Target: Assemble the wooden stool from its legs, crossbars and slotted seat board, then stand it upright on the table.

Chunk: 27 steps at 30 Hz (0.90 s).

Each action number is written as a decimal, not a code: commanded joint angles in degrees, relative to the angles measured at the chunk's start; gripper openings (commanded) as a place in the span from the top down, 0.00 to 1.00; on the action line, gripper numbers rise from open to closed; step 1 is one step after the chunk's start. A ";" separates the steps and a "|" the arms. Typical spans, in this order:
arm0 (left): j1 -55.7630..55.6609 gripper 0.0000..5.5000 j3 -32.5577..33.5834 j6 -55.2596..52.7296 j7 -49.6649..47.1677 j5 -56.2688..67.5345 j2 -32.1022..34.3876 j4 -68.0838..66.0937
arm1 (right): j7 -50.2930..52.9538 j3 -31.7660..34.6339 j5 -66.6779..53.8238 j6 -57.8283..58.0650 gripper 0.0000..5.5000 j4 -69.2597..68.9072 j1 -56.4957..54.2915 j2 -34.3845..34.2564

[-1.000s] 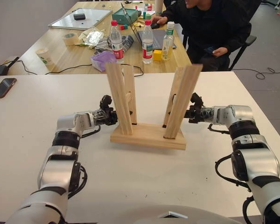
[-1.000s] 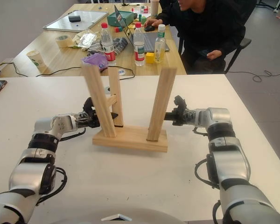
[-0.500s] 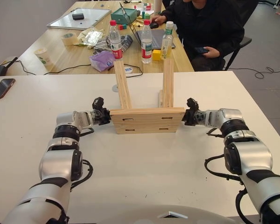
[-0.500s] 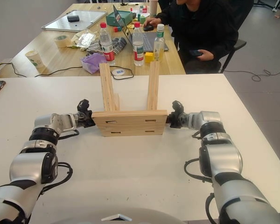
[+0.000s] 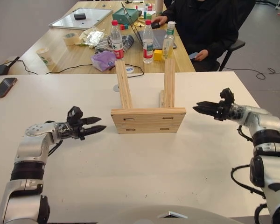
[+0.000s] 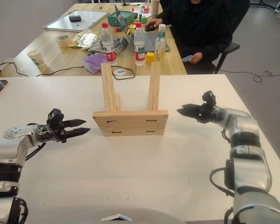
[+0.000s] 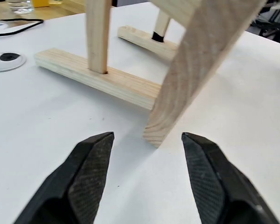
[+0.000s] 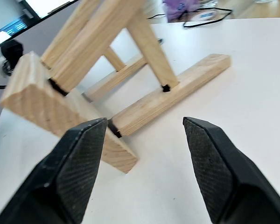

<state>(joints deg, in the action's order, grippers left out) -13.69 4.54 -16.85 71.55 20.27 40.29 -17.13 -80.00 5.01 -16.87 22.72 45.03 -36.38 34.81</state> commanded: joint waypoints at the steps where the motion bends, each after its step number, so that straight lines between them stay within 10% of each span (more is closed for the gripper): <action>1: -1.36 0.51 -0.68 4.53 -1.83 -1.30 -1.45 1.10 | -1.92 -3.52 0.19 -0.74 0.45 -9.91 4.81 -0.39; 27: -6.30 0.60 -6.57 -5.95 0.06 1.29 -6.18 0.71 | -1.07 -8.23 -3.12 9.05 0.61 -14.85 3.10 -6.23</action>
<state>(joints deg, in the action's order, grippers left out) -20.47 -1.42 -16.36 70.87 19.23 33.14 -19.55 -79.44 -3.05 -16.27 25.50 33.05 -31.63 28.04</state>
